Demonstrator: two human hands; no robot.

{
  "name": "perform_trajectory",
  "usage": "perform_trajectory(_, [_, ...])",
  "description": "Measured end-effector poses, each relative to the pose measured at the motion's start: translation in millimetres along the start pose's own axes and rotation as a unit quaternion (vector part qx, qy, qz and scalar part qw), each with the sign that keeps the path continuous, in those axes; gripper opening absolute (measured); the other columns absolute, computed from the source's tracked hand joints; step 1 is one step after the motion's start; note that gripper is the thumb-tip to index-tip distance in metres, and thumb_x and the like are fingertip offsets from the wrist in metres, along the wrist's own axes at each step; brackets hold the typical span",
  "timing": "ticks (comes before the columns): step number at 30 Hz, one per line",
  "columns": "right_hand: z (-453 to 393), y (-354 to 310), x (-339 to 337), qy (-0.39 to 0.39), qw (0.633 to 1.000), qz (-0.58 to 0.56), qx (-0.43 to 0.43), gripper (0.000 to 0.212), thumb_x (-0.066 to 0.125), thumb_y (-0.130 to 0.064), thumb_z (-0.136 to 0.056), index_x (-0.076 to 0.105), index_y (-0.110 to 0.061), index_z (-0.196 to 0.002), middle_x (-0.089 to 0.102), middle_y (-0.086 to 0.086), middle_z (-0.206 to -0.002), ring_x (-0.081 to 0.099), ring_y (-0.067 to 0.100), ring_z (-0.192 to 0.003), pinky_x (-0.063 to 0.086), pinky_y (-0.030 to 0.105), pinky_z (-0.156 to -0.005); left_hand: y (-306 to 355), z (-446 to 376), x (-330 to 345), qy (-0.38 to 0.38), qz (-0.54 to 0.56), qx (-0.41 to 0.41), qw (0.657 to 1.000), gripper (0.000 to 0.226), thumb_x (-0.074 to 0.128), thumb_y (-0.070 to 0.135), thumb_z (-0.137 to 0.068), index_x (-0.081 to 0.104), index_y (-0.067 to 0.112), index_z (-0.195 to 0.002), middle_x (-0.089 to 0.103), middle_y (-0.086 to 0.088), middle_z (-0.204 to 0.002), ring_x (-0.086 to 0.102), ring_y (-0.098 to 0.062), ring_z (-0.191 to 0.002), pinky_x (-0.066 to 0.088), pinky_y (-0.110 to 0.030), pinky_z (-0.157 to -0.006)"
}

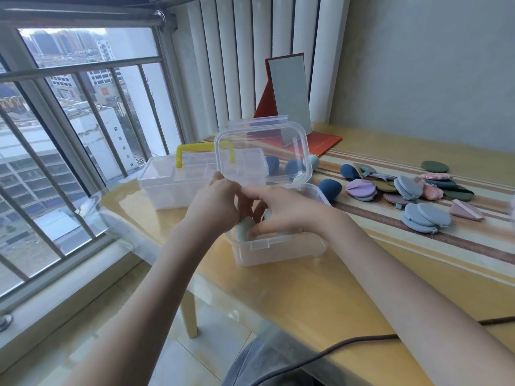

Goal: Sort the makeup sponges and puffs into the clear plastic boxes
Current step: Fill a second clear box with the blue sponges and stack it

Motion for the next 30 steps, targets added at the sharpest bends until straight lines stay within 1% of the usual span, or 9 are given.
perform_trajectory(5, [0,0,0,0.023,1.000,0.017,-0.003,0.035,0.075,-0.010,-0.076,0.056,-0.023,-0.104,0.060,-0.011,-0.098,0.063,0.010,-0.085,0.052,0.025,-0.074,-5,2,2,-0.069,0.054,0.028,0.996,0.031,0.066,0.003,-0.078,0.062,0.019,-0.104,0.035,-0.001,-0.113,0.045,-0.016,-0.100,0.038,-0.022,-0.084])
perform_trajectory(9, [-1,-2,2,0.040,0.999,0.010,-0.002,0.035,0.077,-0.011,-0.075,0.053,-0.019,-0.099,0.061,-0.007,-0.097,0.064,0.010,-0.088,0.051,0.022,-0.075,-11,11,-6,-0.134,0.166,0.022,0.977,0.026,0.067,0.012,-0.078,0.063,0.023,-0.101,0.035,0.000,-0.116,0.043,-0.016,-0.107,0.033,-0.023,-0.088])
perform_trajectory(12, [-1,0,1,0.043,0.999,-0.015,0.013,0.027,0.075,-0.008,-0.076,0.057,-0.011,-0.095,0.062,-0.006,-0.095,0.063,0.004,-0.084,0.048,0.009,-0.067,-13,12,-5,-0.138,0.161,0.016,0.977,0.043,0.083,0.024,-0.066,0.065,0.025,-0.105,0.033,0.001,-0.118,0.043,-0.015,-0.107,0.034,-0.022,-0.089])
perform_trajectory(14, [-1,2,2,0.043,0.999,-0.022,0.021,0.023,0.074,-0.006,-0.076,0.059,-0.010,-0.092,0.063,-0.006,-0.095,0.064,0.004,-0.083,0.046,0.004,-0.065,-13,10,-1,-0.126,0.147,0.014,0.981,0.052,0.087,0.024,-0.061,0.064,0.024,-0.108,0.031,0.000,-0.119,0.041,-0.015,-0.106,0.034,-0.021,-0.088])
perform_trajectory(18, [-2,9,1,0.045,0.997,-0.042,0.038,0.023,0.080,-0.013,-0.074,0.059,-0.019,-0.084,0.065,-0.007,-0.098,0.066,0.009,-0.086,0.052,0.013,-0.068,-14,7,2,-0.120,0.141,-0.003,0.983,0.065,0.087,0.020,-0.062,0.060,0.021,-0.121,0.029,0.000,-0.121,0.040,-0.016,-0.105,0.037,-0.022,-0.085])
perform_trajectory(20, [-3,12,-1,0.057,0.995,-0.052,0.057,0.027,0.082,-0.014,-0.073,0.058,-0.020,-0.085,0.065,-0.002,-0.097,0.066,0.016,-0.088,0.056,0.022,-0.072,-14,7,3,-0.116,0.141,-0.014,0.983,0.064,0.084,0.014,-0.065,0.058,0.023,-0.123,0.031,-0.001,-0.122,0.043,-0.017,-0.101,0.042,-0.021,-0.077])
perform_trajectory(23, [-1,15,-3,0.069,0.988,-0.106,0.093,0.038,0.084,-0.016,-0.071,0.057,-0.014,-0.097,0.067,0.002,-0.098,0.067,0.014,-0.085,0.056,0.018,-0.066,-14,7,6,-0.128,0.148,-0.024,0.980,0.062,0.078,0.006,-0.068,0.057,0.027,-0.123,0.037,-0.004,-0.123,0.046,-0.019,-0.098,0.041,-0.015,-0.060])
perform_trajectory(26, [0,14,-2,0.042,0.987,-0.112,0.106,0.046,0.083,-0.015,-0.073,0.056,-0.018,-0.111,0.066,-0.006,-0.108,0.065,0.005,-0.090,0.055,0.017,-0.072,-14,7,5,-0.133,0.141,-0.027,0.981,0.065,0.076,0.007,-0.069,0.052,0.025,-0.127,0.036,-0.004,-0.123,0.046,-0.021,-0.099,0.043,-0.021,-0.069])
perform_trajectory(30, [1,11,0,0.017,0.989,-0.111,0.097,0.052,0.080,-0.011,-0.076,0.057,-0.019,-0.122,0.063,-0.007,-0.118,0.066,0.007,-0.093,0.058,0.022,-0.071,-11,9,4,-0.150,0.134,-0.019,0.979,0.070,0.081,0.023,-0.069,0.047,0.020,-0.129,0.039,-0.003,-0.123,0.048,-0.020,-0.104,0.041,-0.023,-0.074])
Point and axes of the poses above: each hand's wrist, its own z-axis away from the middle knuckle, its own x-axis out of the palm, y = z × x, the point moved 3 cm from there along -z, towards the middle knuckle
